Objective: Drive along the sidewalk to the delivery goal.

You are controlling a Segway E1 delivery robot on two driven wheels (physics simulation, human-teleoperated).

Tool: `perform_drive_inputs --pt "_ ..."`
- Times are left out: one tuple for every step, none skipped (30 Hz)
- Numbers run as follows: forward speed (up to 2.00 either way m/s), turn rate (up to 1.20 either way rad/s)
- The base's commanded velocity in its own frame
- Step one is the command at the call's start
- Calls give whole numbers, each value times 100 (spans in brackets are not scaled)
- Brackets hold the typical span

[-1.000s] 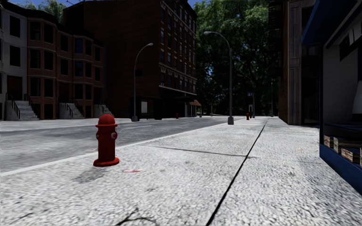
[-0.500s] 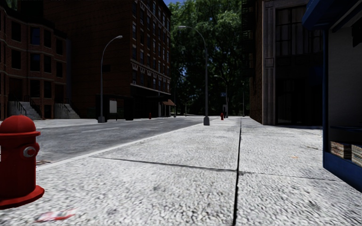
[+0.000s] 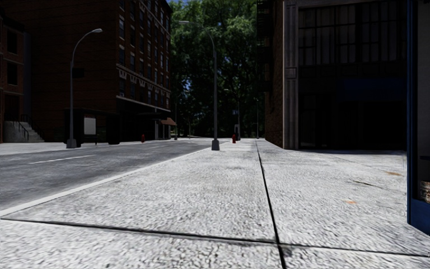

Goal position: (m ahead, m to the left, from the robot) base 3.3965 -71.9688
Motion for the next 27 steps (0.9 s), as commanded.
perform_drive_inputs --pt "195 -41" --pt "195 -41" --pt "195 -41" --pt "195 -41" --pt "195 -41" --pt "195 -41" --pt "195 -41" --pt "195 -41" --pt "195 -41" --pt "195 -41" --pt "195 -41" --pt "195 -41" --pt "195 -41" --pt "195 -41" --pt "195 -41" --pt "195 -41" --pt "195 -41" --pt "195 -41" --pt "195 -41" --pt "195 -41" --pt "195 -41" --pt "195 -41" --pt "195 -21" --pt "195 0" --pt "195 0" --pt "195 0" --pt "195 0"
